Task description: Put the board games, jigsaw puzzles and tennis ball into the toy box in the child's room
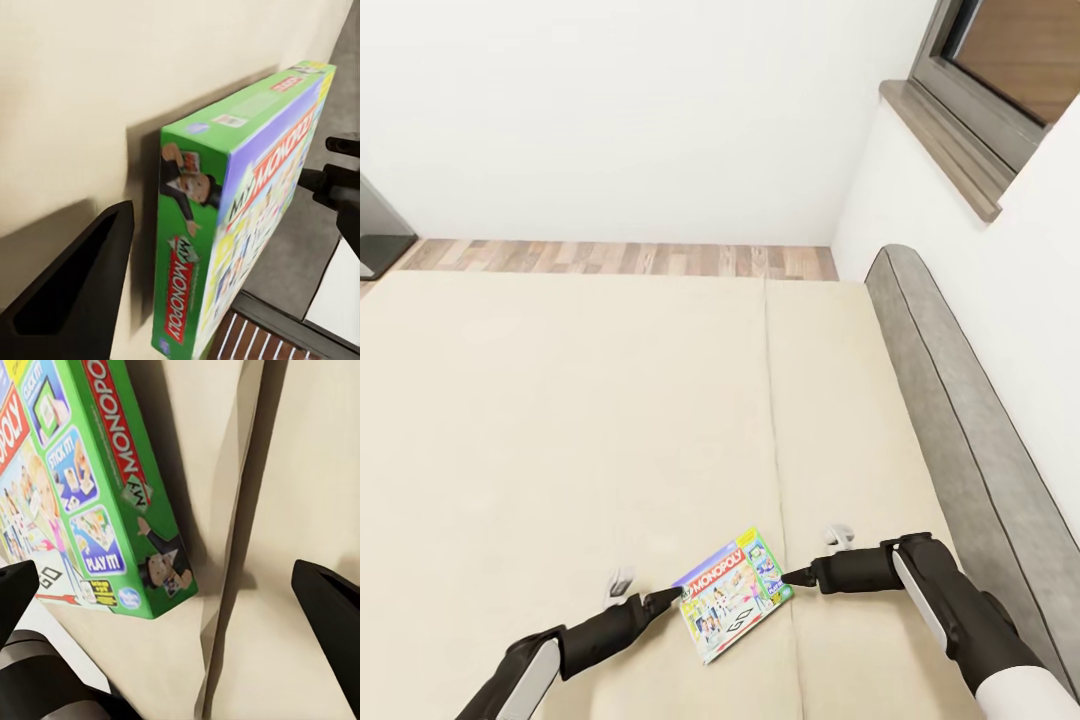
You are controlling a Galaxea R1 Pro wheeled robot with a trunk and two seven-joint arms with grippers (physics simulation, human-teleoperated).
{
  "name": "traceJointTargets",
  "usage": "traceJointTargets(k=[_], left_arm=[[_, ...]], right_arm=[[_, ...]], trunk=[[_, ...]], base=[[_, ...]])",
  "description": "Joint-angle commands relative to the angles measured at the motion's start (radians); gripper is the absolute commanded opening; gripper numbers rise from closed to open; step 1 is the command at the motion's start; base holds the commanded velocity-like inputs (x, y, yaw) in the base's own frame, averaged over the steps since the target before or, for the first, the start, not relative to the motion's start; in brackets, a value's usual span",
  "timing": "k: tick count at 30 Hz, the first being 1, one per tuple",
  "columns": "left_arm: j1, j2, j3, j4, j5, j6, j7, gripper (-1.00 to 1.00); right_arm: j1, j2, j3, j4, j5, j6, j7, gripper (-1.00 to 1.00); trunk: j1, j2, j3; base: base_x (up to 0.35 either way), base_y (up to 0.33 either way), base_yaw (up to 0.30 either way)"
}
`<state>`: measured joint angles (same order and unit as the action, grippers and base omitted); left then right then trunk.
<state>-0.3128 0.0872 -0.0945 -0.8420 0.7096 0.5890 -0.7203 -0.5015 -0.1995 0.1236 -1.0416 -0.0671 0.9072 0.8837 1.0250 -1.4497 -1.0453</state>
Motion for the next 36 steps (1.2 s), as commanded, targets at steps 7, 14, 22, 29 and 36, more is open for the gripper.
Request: traceJointTargets(k=[7, 14, 22, 29, 36], left_arm=[[-0.007, -0.013, -0.003, 0.000, 0.006, 0.005, 0.003, 1.00], [-0.013, -0.028, -0.003, 0.000, 0.005, 0.005, 0.003, 1.00], [-0.033, -0.039, -0.004, 0.000, 0.004, 0.005, 0.006, 1.00], [-0.048, -0.042, -0.003, 0.001, 0.004, 0.006, 0.016, 1.00], [-0.063, -0.047, -0.002, 0.018, 0.004, 0.006, 0.034, 1.00]], right_arm=[[0.000, -0.001, 0.002, 0.000, 0.007, 0.004, -0.005, 1.00], [0.000, -0.001, 0.002, 0.000, 0.007, 0.004, -0.005, 1.00], [0.000, 0.002, 0.000, 0.000, 0.006, 0.004, -0.004, 1.00], [-0.001, 0.005, -0.005, 0.000, 0.007, 0.003, -0.004, 1.00], [-0.006, 0.005, -0.010, 0.000, 0.008, 0.002, -0.004, 1.00]], trunk=[[0.000, 0.000, -0.001], [0.000, 0.000, -0.001], [0.000, 0.000, -0.001], [0.000, 0.000, -0.001], [0.000, 0.000, -0.002]], base=[[0.000, 0.000, 0.000], [0.000, 0.000, 0.000], [0.000, 0.000, 0.000], [0.000, 0.000, 0.000], [0.000, 0.000, 0.000]])
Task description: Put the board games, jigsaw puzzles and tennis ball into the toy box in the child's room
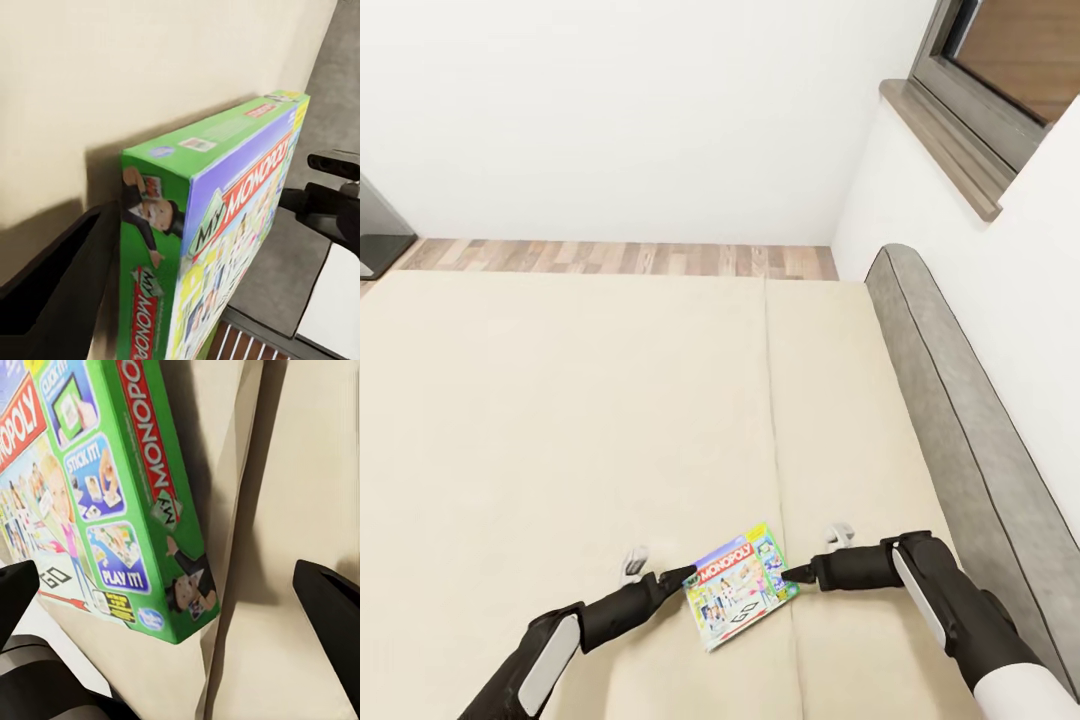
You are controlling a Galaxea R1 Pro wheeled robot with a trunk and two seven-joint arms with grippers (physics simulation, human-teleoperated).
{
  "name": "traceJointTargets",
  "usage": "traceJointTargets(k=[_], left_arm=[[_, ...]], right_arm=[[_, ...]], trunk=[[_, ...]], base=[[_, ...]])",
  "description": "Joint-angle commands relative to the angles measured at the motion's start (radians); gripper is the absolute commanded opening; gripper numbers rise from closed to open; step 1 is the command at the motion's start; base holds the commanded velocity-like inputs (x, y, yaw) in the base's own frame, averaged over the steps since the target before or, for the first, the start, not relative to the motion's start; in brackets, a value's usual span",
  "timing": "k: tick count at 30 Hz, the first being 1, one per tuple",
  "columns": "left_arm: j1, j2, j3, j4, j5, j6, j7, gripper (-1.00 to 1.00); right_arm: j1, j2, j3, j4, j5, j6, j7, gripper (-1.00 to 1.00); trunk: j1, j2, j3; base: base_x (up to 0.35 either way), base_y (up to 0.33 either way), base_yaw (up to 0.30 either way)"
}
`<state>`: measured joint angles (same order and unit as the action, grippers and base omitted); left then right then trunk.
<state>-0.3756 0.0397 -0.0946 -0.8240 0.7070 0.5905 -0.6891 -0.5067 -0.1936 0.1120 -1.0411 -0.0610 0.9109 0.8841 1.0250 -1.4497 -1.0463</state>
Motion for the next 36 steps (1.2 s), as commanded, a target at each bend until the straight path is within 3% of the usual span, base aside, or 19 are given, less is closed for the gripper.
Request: traceJointTargets(k=[1, 15, 27, 36], left_arm=[[0.000, 0.001, -0.002, 0.000, 0.006, 0.005, 0.002, 1.00], [-0.027, -0.027, -0.003, 0.038, 0.001, 0.005, 0.013, 1.00], [-0.035, -0.046, -0.003, 0.049, -0.035, 0.005, 0.015, 1.00], [-0.037, -0.052, -0.003, 0.050, -0.042, 0.005, 0.015, 1.00]], right_arm=[[-0.001, -0.001, 0.002, 0.000, 0.002, -0.002, -0.004, 1.00], [-0.005, -0.004, -0.003, 0.000, -0.001, -0.002, -0.004, 1.00], [-0.006, -0.005, -0.005, -0.001, -0.006, -0.002, -0.004, 1.00], [-0.007, 0.001, -0.006, -0.002, -0.009, -0.003, -0.003, 1.00]], trunk=[[0.000, 0.000, -0.001], [0.000, 0.000, -0.001], [0.000, 0.000, -0.001], [0.000, 0.000, -0.001]], base=[[0.000, 0.000, 0.000], [0.000, 0.000, 0.000], [0.000, 0.000, 0.000], [0.000, 0.000, 0.000]])
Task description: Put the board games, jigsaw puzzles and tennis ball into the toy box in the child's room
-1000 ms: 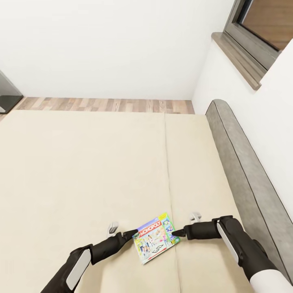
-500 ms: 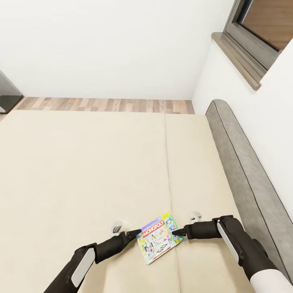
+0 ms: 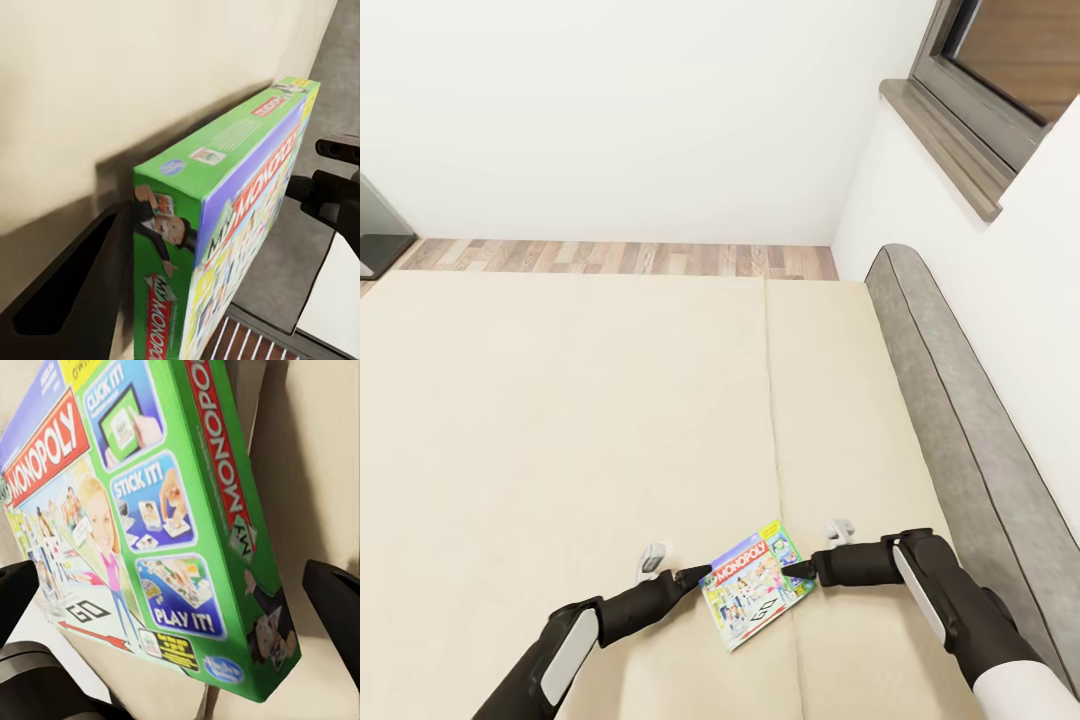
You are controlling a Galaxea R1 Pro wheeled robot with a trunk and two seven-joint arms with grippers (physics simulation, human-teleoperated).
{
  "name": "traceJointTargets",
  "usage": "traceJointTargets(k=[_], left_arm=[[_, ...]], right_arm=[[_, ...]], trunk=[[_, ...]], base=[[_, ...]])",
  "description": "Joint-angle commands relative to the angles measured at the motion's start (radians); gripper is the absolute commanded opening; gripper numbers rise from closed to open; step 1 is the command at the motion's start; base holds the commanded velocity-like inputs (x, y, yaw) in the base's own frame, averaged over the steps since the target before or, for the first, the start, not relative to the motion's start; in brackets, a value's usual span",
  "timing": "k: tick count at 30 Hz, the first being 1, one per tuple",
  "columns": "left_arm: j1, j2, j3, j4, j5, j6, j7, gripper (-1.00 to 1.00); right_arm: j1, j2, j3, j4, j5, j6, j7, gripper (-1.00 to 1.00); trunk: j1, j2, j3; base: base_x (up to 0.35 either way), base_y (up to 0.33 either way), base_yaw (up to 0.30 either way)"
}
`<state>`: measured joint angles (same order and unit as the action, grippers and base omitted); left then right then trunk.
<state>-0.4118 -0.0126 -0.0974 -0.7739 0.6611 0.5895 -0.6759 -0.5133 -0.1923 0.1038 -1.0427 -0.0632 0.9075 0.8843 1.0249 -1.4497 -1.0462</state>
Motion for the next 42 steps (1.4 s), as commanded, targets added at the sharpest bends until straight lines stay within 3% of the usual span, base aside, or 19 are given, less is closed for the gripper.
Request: traceJointTargets(k=[1, 28, 42], left_arm=[[0.000, 0.000, -0.001, 0.000, 0.004, 0.006, 0.001, 1.00], [-0.002, -0.026, -0.001, 0.001, -0.004, 0.007, -0.002, 1.00], [-0.002, -0.030, -0.001, 0.001, -0.005, 0.007, -0.002, 1.00]], right_arm=[[0.000, -0.001, 0.002, 0.000, -0.007, 0.000, -0.004, 1.00], [-0.002, 0.003, 0.001, 0.000, -0.011, -0.006, 0.009, 1.00], [-0.003, 0.007, 0.002, 0.000, -0.013, -0.068, 0.011, 1.00]], trunk=[[0.000, 0.000, -0.001], [0.000, 0.000, -0.001], [0.000, 0.000, -0.001]], base=[[0.000, 0.000, 0.000], [0.000, 0.000, 0.000], [0.000, 0.000, 0.000]])
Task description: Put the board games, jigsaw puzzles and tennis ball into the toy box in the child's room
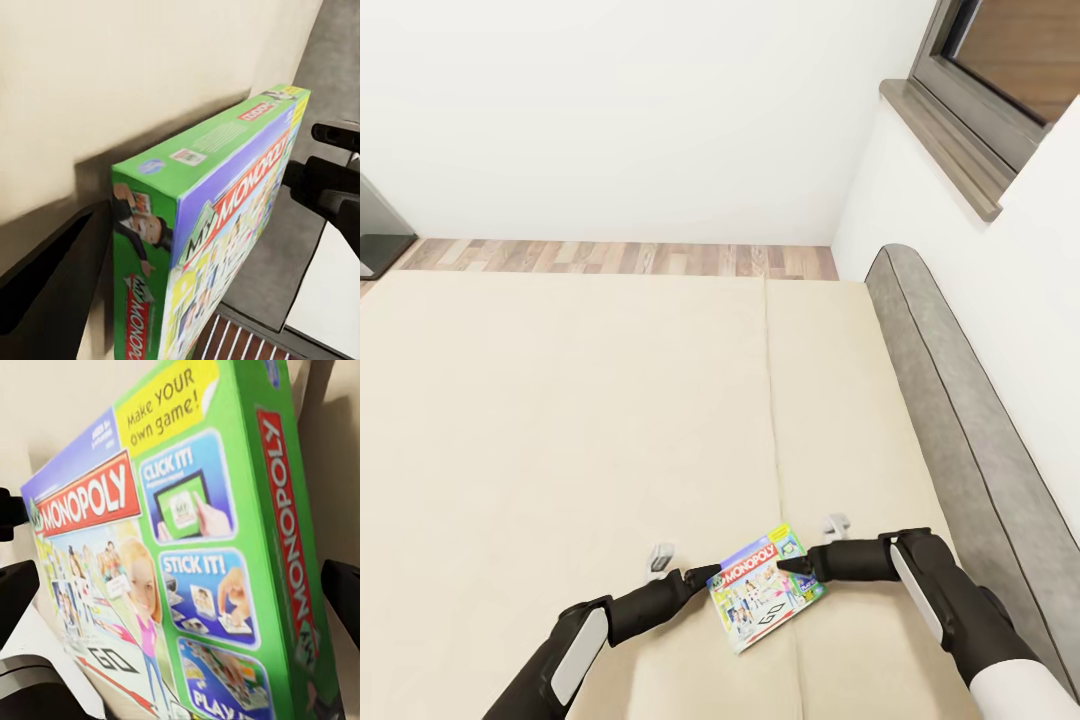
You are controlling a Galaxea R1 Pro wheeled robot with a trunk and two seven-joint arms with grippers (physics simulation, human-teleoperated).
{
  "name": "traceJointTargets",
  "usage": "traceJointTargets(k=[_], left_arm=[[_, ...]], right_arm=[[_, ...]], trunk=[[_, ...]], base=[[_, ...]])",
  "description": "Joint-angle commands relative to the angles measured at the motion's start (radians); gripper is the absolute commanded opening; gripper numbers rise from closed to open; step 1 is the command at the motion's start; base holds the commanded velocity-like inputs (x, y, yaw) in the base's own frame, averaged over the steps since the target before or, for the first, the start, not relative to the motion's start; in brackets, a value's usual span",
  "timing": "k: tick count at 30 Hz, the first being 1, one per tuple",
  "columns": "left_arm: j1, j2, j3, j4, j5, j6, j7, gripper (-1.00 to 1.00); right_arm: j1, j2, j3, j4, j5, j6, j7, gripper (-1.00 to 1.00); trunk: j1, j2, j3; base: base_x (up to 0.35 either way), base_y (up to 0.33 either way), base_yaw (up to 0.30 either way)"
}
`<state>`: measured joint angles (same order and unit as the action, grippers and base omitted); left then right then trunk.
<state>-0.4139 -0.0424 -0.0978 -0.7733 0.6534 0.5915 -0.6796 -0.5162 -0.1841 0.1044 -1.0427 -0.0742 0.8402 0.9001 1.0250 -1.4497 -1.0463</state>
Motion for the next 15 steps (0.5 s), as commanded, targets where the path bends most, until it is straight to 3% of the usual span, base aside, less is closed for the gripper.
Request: traceJointTargets(k=[1, 15], left_arm=[[0.000, 0.000, -0.001, 0.000, 0.003, 0.005, 0.002, 1.00], [-0.004, -0.004, -0.008, -0.001, 0.004, 0.005, 0.001, 1.00]], right_arm=[[-0.001, -0.001, 0.002, 0.000, -0.002, -0.008, -0.005, 1.00], [-0.001, 0.000, 0.003, 0.000, -0.004, -0.031, -0.003, 1.00]], trunk=[[0.000, 0.000, -0.001], [0.000, 0.000, -0.001]], base=[[0.000, 0.000, 0.000], [0.000, 0.000, 0.000]])
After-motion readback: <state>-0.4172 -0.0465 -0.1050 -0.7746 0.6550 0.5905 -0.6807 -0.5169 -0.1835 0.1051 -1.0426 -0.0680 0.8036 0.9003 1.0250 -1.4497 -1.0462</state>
